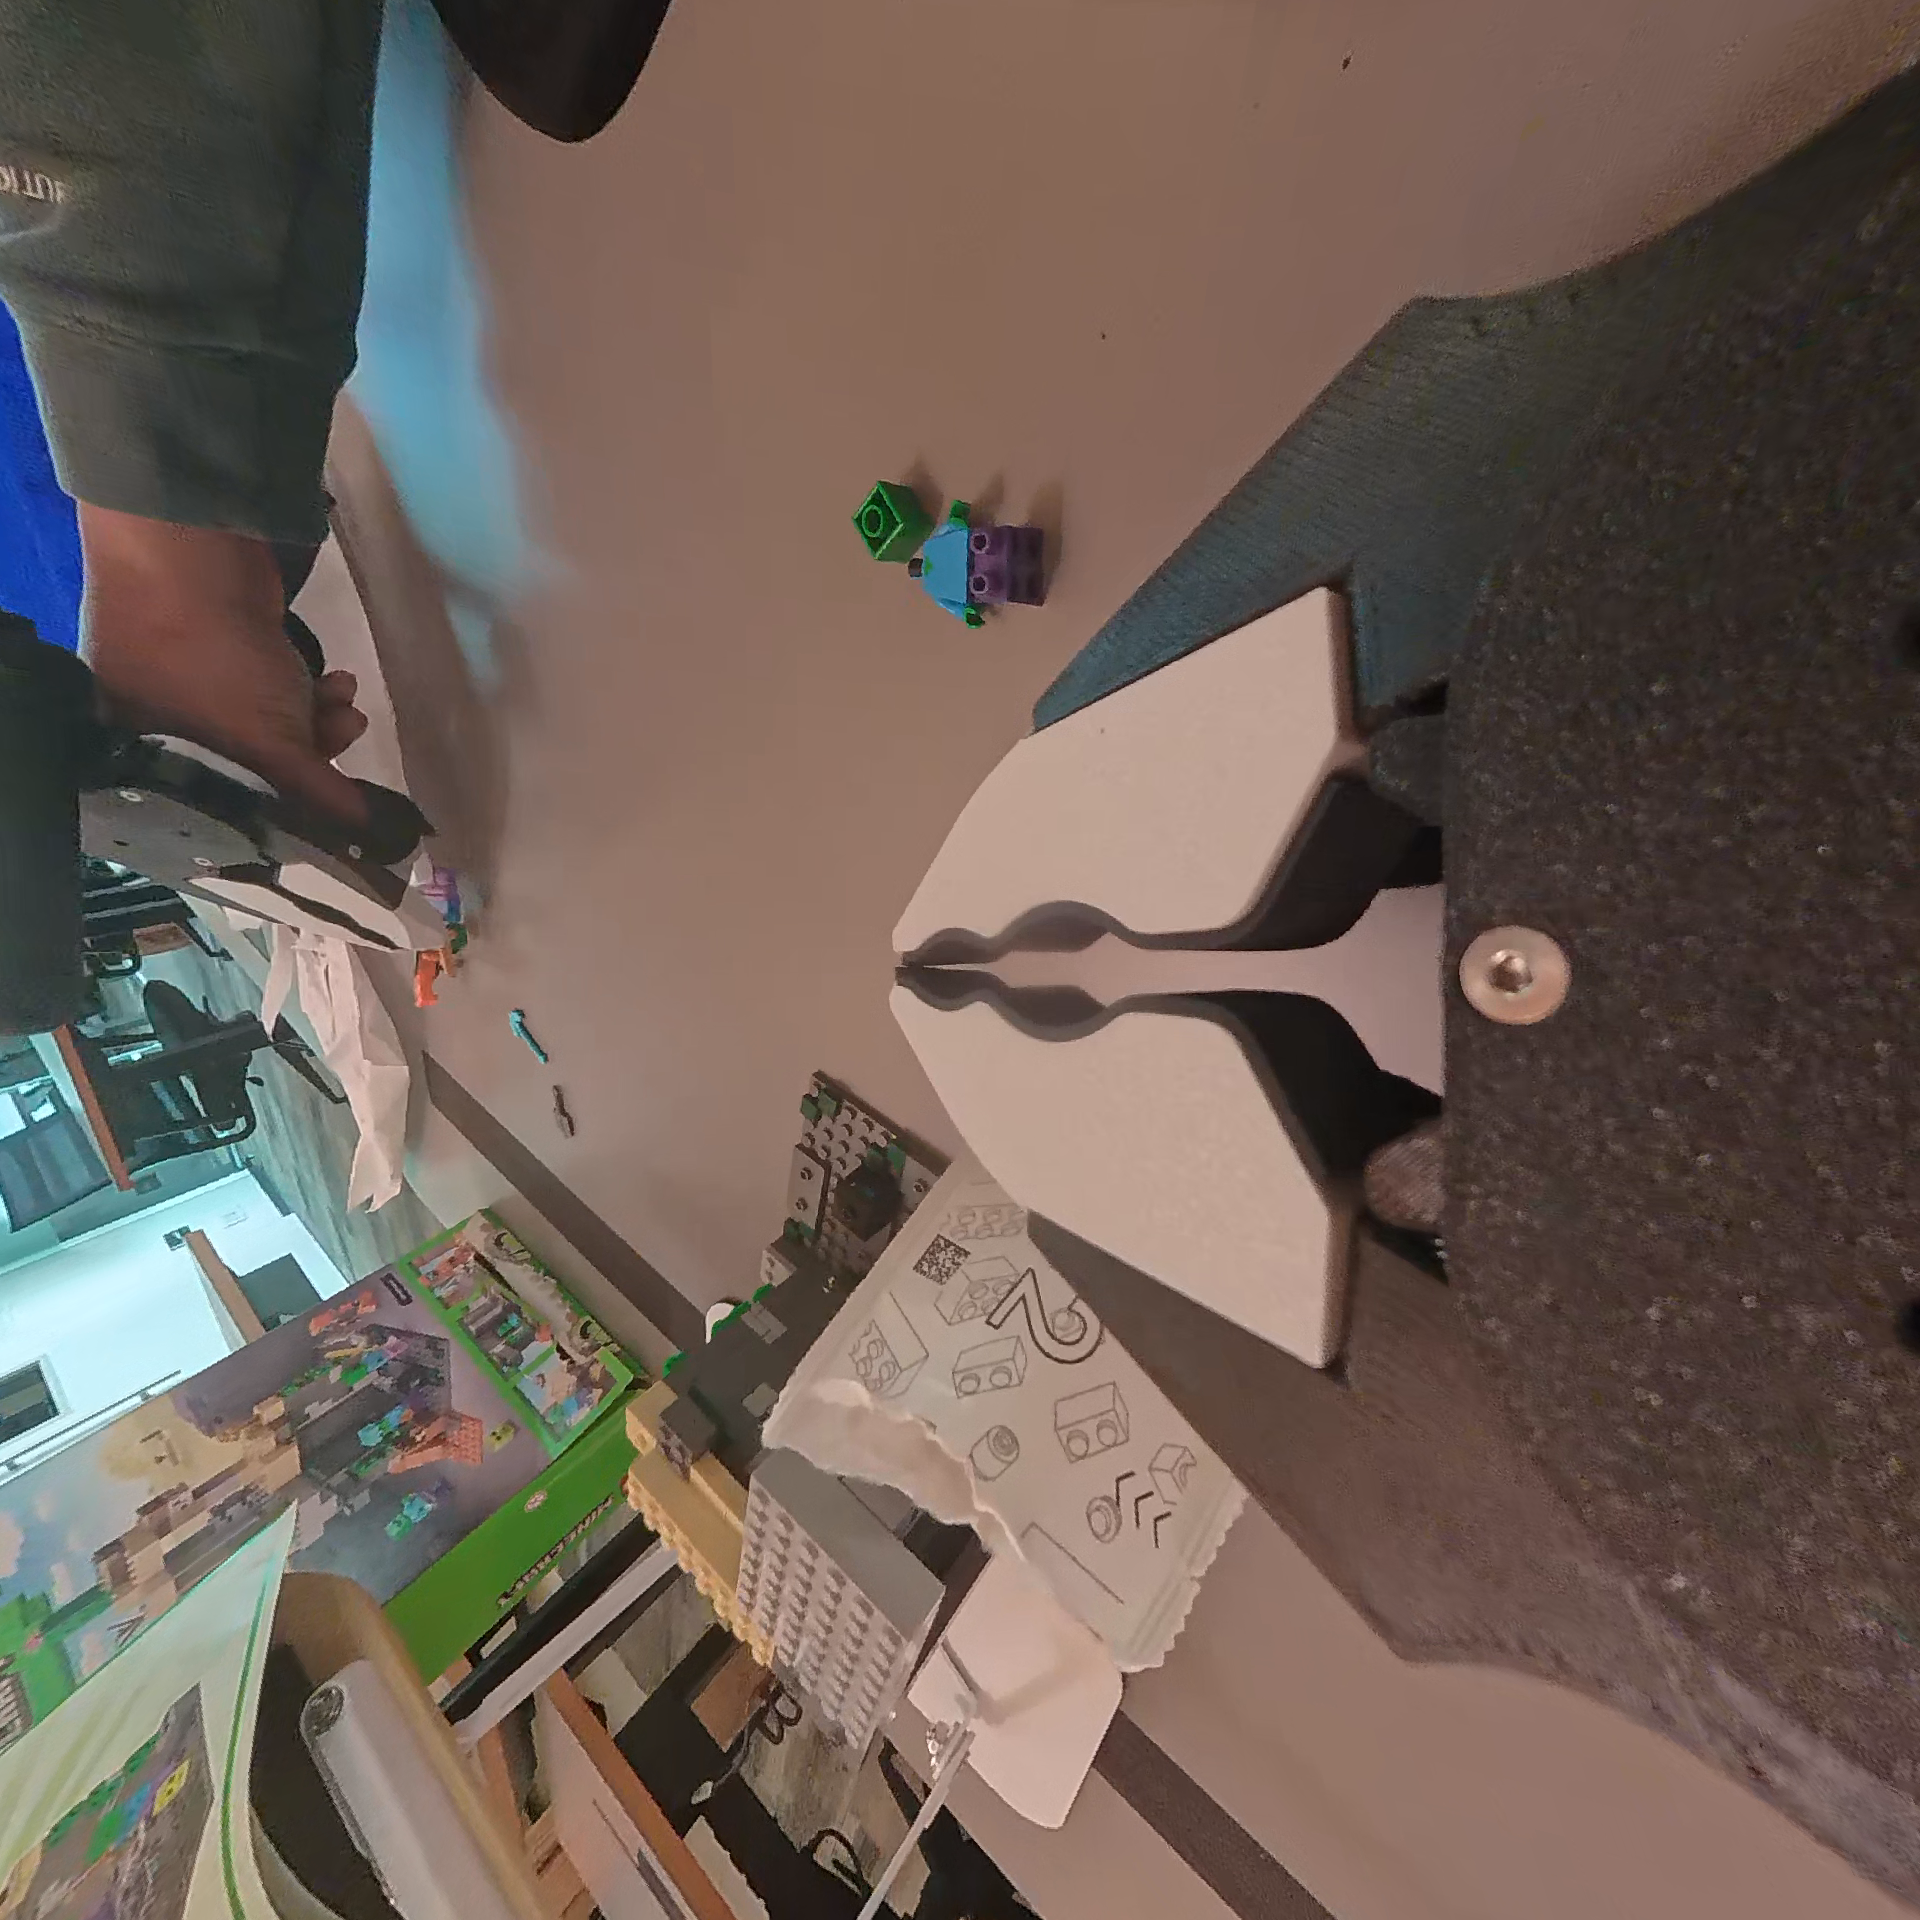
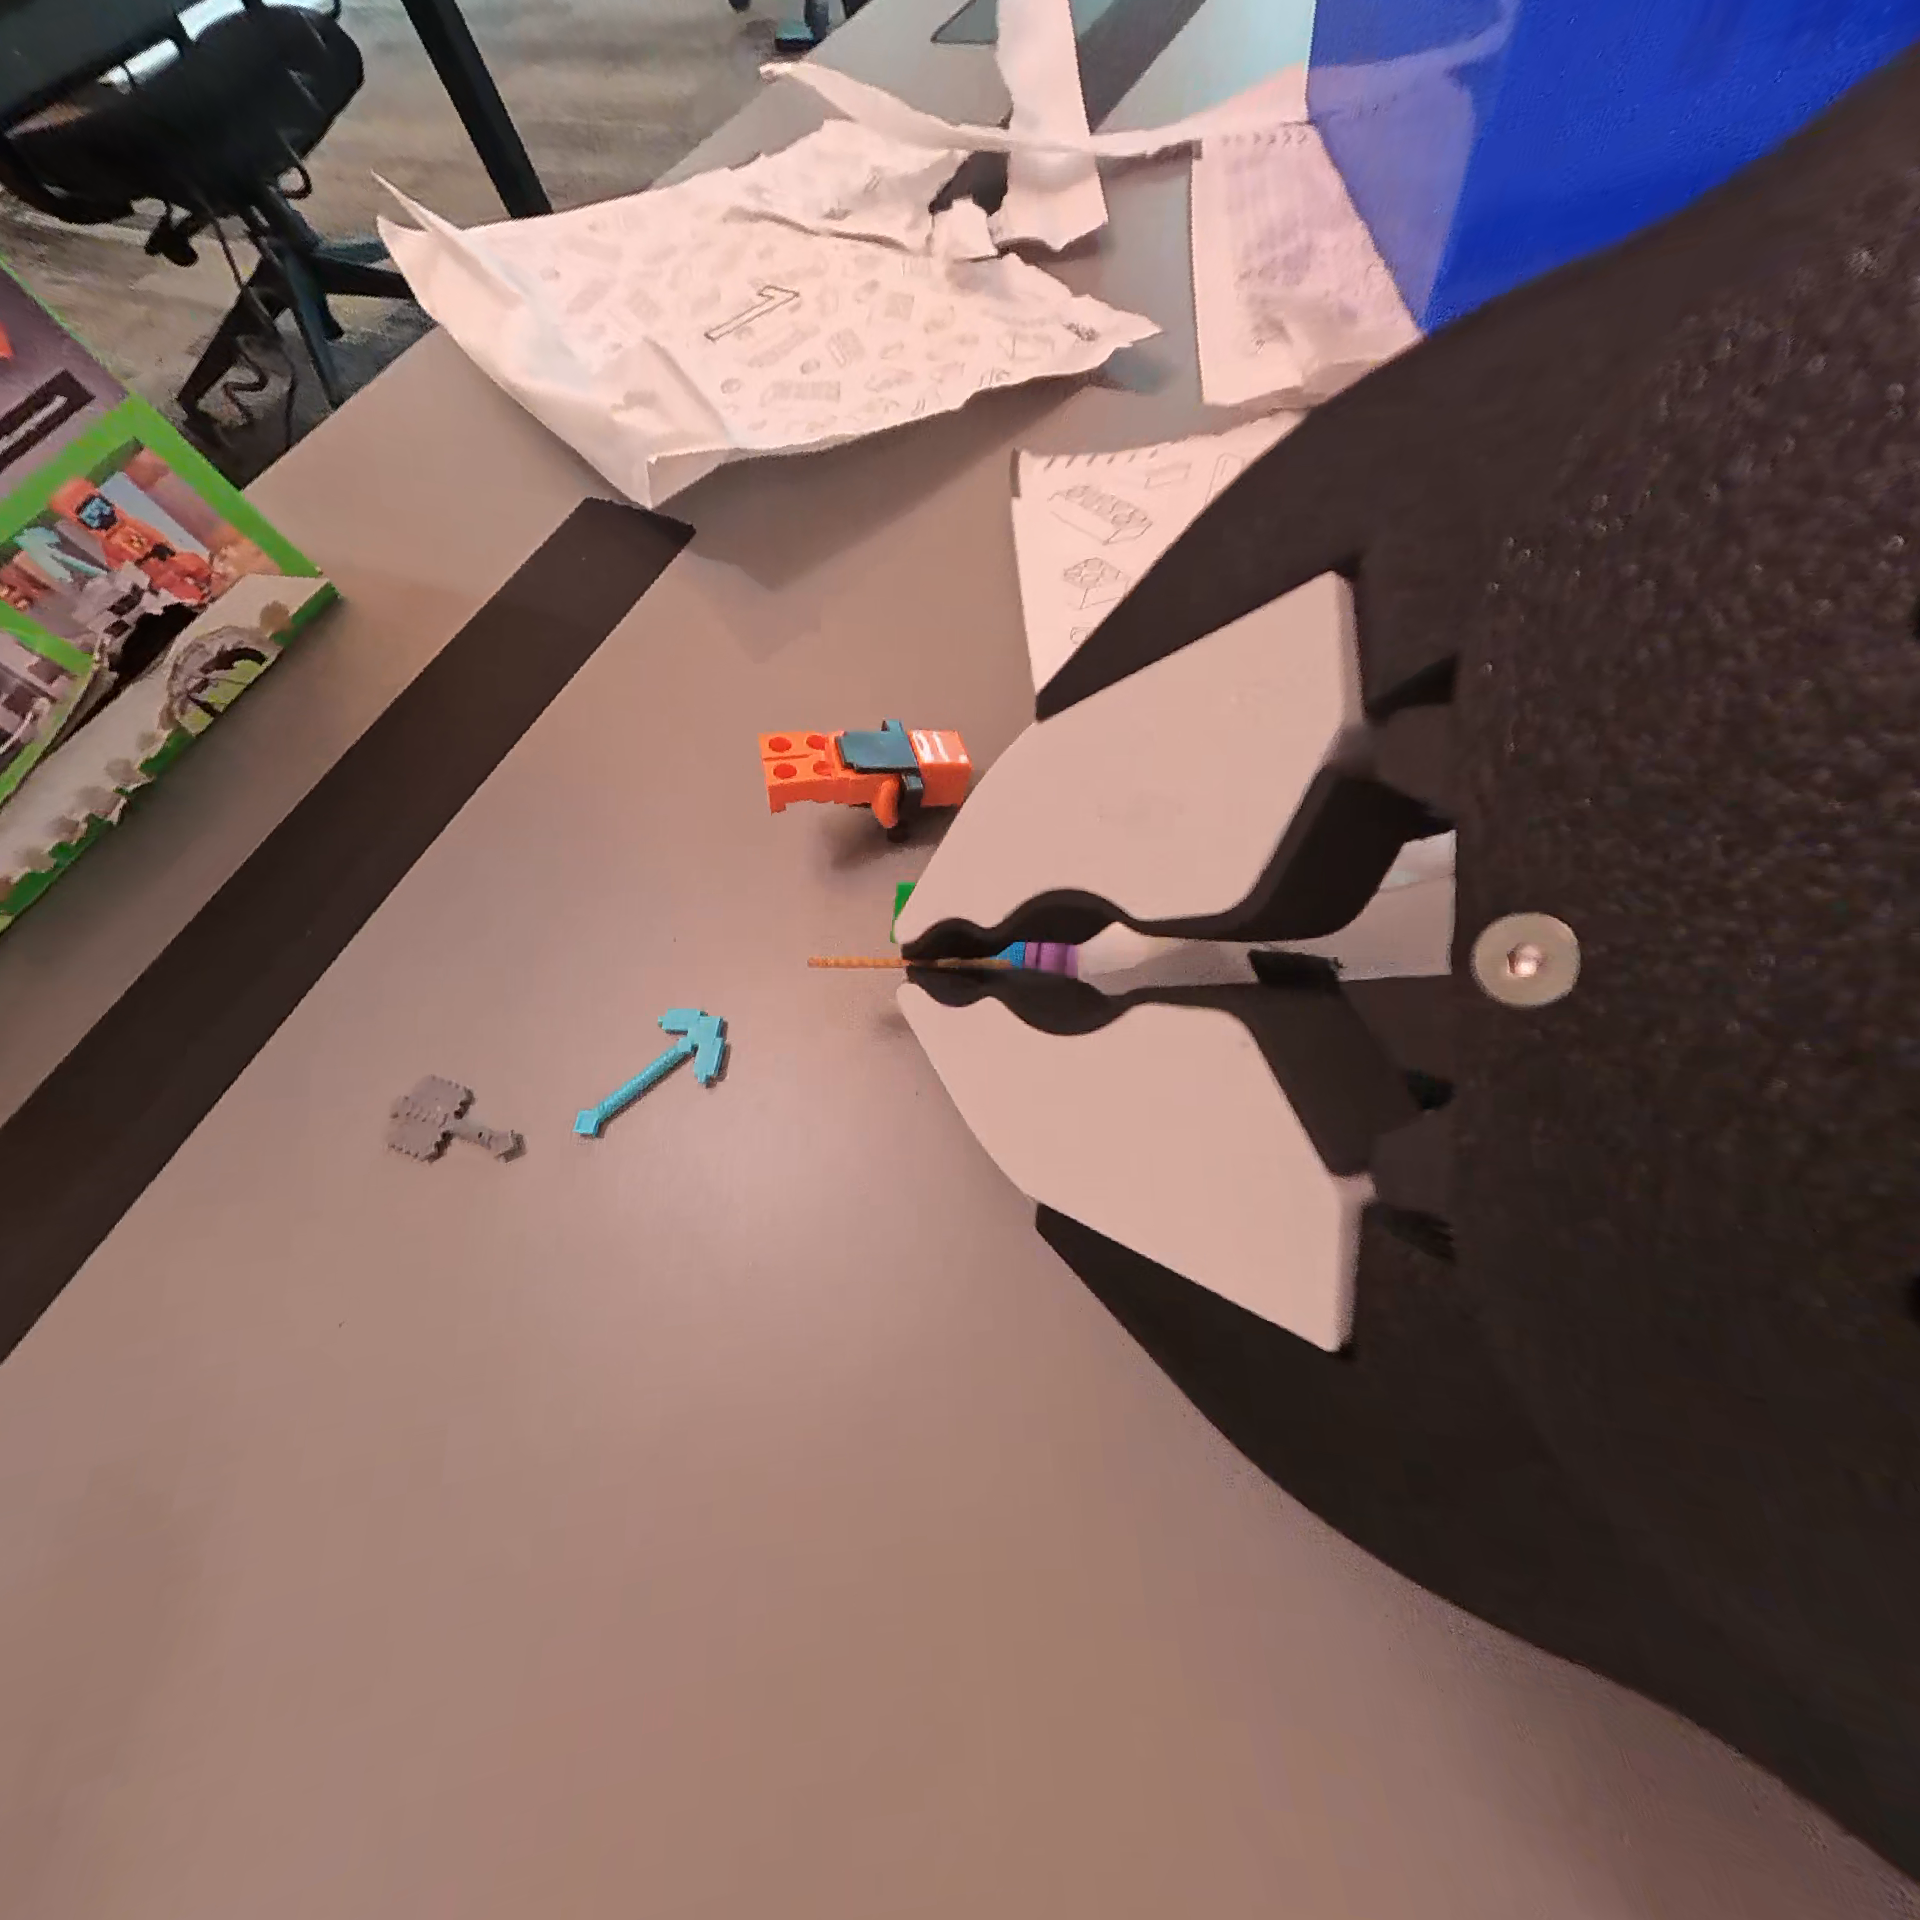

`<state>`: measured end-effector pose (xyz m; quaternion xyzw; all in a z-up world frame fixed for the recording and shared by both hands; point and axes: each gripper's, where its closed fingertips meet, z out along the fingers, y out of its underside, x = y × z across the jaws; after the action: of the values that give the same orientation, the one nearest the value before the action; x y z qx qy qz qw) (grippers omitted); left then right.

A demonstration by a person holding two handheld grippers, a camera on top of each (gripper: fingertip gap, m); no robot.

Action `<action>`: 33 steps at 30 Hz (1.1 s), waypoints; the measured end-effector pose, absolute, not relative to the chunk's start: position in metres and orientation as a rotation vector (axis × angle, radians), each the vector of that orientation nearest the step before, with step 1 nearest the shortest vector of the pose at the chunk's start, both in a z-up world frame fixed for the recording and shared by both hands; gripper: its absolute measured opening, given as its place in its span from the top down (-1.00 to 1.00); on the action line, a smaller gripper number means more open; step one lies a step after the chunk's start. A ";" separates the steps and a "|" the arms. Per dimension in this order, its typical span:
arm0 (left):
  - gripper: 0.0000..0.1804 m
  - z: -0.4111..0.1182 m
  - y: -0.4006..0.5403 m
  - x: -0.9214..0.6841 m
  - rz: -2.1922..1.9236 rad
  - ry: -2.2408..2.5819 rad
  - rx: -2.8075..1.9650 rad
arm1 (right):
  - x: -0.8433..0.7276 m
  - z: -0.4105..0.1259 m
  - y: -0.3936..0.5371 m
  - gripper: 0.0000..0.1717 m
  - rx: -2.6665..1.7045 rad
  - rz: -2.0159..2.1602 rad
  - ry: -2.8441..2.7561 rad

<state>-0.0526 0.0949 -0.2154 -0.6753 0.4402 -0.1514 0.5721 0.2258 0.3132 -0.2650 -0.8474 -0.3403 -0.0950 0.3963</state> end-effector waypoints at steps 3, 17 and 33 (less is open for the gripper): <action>1.00 -0.217 0.095 -0.052 -0.352 1.039 -1.586 | 0.223 -0.256 0.312 0.99 -2.113 -0.227 -0.848; 0.91 -0.212 0.093 -0.049 -0.422 1.005 -1.577 | 0.148 -0.168 0.269 0.99 -1.870 0.494 -0.665; 0.53 -0.180 0.077 -0.028 -0.833 0.819 -1.524 | -0.018 -0.127 0.109 0.99 -1.516 1.278 -0.875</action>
<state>-0.0278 0.0770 -0.1805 -0.6502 0.3495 -0.3554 0.5734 -0.0178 0.1092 -0.1273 -0.6180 -0.3569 0.5210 0.4683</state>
